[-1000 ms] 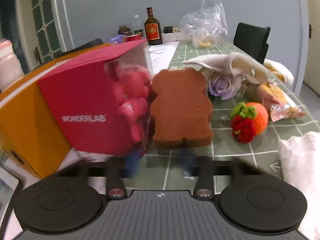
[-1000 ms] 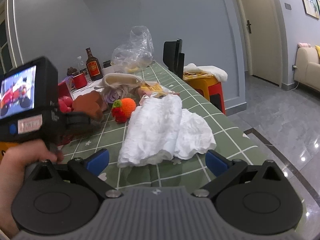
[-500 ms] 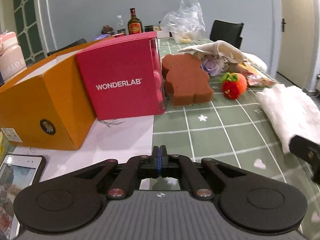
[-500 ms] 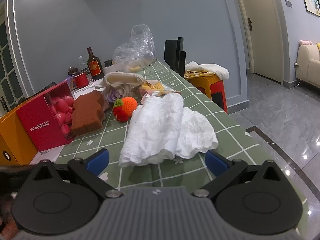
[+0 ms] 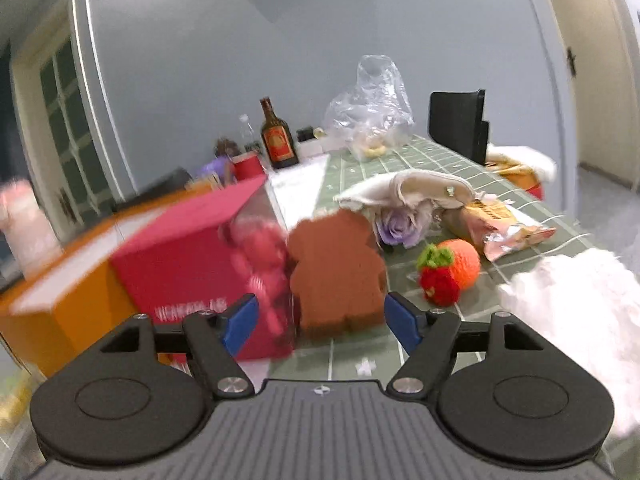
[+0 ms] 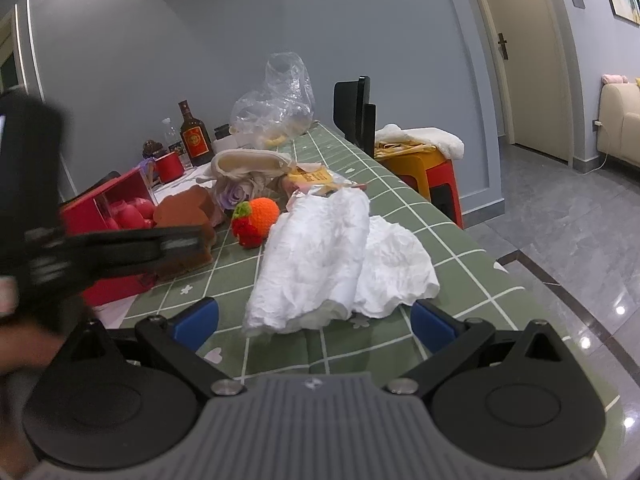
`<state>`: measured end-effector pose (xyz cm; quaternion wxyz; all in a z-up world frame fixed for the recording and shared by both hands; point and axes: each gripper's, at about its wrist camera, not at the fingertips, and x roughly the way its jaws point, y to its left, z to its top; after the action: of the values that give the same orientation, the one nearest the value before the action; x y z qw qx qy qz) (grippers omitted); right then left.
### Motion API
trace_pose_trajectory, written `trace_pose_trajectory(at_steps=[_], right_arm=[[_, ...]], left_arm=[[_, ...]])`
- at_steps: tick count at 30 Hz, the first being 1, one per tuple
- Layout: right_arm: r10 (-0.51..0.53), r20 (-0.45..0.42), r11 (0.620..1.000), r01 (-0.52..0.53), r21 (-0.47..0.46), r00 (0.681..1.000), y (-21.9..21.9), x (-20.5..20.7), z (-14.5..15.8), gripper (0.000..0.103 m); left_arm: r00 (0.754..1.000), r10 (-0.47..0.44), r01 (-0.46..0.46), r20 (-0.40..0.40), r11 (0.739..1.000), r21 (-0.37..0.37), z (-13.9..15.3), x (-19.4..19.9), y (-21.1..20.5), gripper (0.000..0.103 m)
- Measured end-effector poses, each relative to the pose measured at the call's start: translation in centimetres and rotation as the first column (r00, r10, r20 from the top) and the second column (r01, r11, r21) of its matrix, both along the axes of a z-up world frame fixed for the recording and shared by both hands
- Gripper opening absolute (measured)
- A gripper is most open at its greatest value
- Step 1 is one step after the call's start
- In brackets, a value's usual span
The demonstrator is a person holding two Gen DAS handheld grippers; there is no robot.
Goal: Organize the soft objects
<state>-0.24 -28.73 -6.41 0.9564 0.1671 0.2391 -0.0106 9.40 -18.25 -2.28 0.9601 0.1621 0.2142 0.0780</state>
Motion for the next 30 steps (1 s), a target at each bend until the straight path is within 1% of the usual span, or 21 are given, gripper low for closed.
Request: trace_pose_trajectory(at_steps=[1, 2, 4, 5, 6, 7, 10, 12, 13, 15, 16, 17, 18, 20, 22, 26, 27, 28, 29, 30], right_arm=[[-0.001, 0.001, 1.0, 0.001, 0.002, 1.0, 0.0, 0.0, 0.0, 0.099], [-0.017, -0.005, 1.0, 0.017, -0.001, 1.0, 0.0, 0.0, 0.0, 0.099], [-0.016, -0.004, 1.0, 0.016, 0.0, 1.0, 0.0, 0.0, 0.0, 0.099], [-0.008, 0.0, 1.0, 0.008, -0.005, 1.0, 0.0, 0.0, 0.0, 0.099], [-0.004, 0.002, 1.0, 0.004, -0.012, 1.0, 0.2, 0.0, 0.0, 0.099], [-0.005, 0.0, 1.0, 0.005, -0.018, 1.0, 0.3, 0.0, 0.0, 0.099], [-0.01, -0.004, 1.0, 0.01, -0.02, 1.0, 0.3, 0.0, 0.0, 0.099], [-0.013, -0.005, 1.0, 0.013, -0.014, 1.0, 0.2, 0.0, 0.0, 0.099], [-0.015, -0.006, 1.0, 0.015, -0.013, 1.0, 0.2, 0.0, 0.0, 0.099], [-0.017, -0.006, 1.0, 0.017, -0.019, 1.0, 0.3, 0.0, 0.0, 0.099], [-0.015, -0.008, 1.0, 0.015, -0.027, 1.0, 0.5, 0.0, 0.1, 0.099], [-0.01, -0.01, 0.999, 0.01, -0.033, 1.0, 0.6, 0.1, 0.1, 0.099], [-0.013, -0.011, 0.999, 0.013, -0.034, 1.0, 0.5, 0.1, 0.1, 0.099], [-0.013, -0.014, 1.0, 0.012, -0.016, 1.0, 0.2, 0.1, 0.0, 0.099], [-0.003, -0.009, 1.0, 0.003, 0.003, 1.0, 0.0, 0.2, -0.1, 0.099], [0.006, 0.0, 1.0, -0.006, 0.015, 1.0, -0.1, 0.1, -0.1, 0.099], [0.009, 0.004, 1.0, -0.009, 0.017, 1.0, -0.1, 0.0, -0.2, 0.099], [0.016, 0.012, 1.0, -0.016, 0.021, 1.0, -0.1, 0.0, -0.1, 0.099], [0.026, 0.023, 0.999, -0.027, 0.027, 0.999, -0.2, -0.1, -0.1, 0.099], [0.035, 0.037, 0.999, -0.036, 0.031, 0.999, -0.4, -0.3, -0.1, 0.098]], left_arm=[[1.0, 0.023, -0.024, 0.012, 0.999, 0.028, -0.3, 0.5, -0.4, 0.085], [0.999, 0.046, -0.047, 0.026, 0.998, 0.039, -0.5, 1.0, -0.6, 0.085], [0.993, 0.09, -0.093, 0.072, 0.995, 0.036, -1.0, 1.9, -0.8, 0.085], [0.989, 0.119, -0.123, 0.083, 0.991, 0.047, -1.3, 2.4, -0.9, 0.084], [0.987, 0.151, -0.155, 0.059, 0.986, 0.06, -1.4, 3.1, -1.0, 0.086], [0.984, 0.172, -0.175, 0.043, 0.983, 0.057, -1.4, 3.4, -0.9, 0.086], [0.977, 0.211, -0.211, -0.014, 0.977, -0.002, -1.4, 4.3, -0.2, 0.087], [0.973, 0.227, -0.229, -0.041, 0.972, -0.055, -1.4, 4.7, 0.4, 0.085], [0.972, 0.233, -0.236, -0.044, 0.967, -0.093, -1.3, 4.6, 0.7, 0.08], [0.969, 0.24, -0.245, -0.055, 0.959, -0.14, -1.3, 4.5, 1.1, 0.07], [0.968, 0.244, -0.251, -0.06, 0.954, -0.162, -1.3, 4.4, 1.1, 0.059], [0.969, 0.24, -0.248, -0.065, 0.952, -0.179, -1.3, 4.2, 1.1, 0.038], [0.974, 0.215, -0.225, -0.071, 0.957, -0.184, -1.4, 4.1, 0.9, 0.028], [0.977, 0.198, -0.208, -0.081, 0.968, -0.144, -1.5, 4.1, 0.3, 0.01], [0.975, 0.201, -0.213, -0.093, 0.968, -0.135, -1.6, 4.0, 0.3, 0.005], [0.977, 0.183, -0.197, -0.111, 0.971, -0.135, -1.7, 3.7, 0.5, 0.002], [0.976, 0.173, -0.191, -0.129, 0.971, -0.144, -1.8, 3.5, 0.6, 0.001], [0.974, 0.154, -0.182, -0.166, 0.969, -0.168, -1.9, 3.6, 0.9, 0.0], [0.97, 0.117, -0.162, -0.212, 0.963, -0.213, -2.2, 3.6, 1.3, 0.0], [0.974, 0.116, -0.159, -0.195, 0.962, -0.223, -2.0, 3.2, 1.5, 0.0]])
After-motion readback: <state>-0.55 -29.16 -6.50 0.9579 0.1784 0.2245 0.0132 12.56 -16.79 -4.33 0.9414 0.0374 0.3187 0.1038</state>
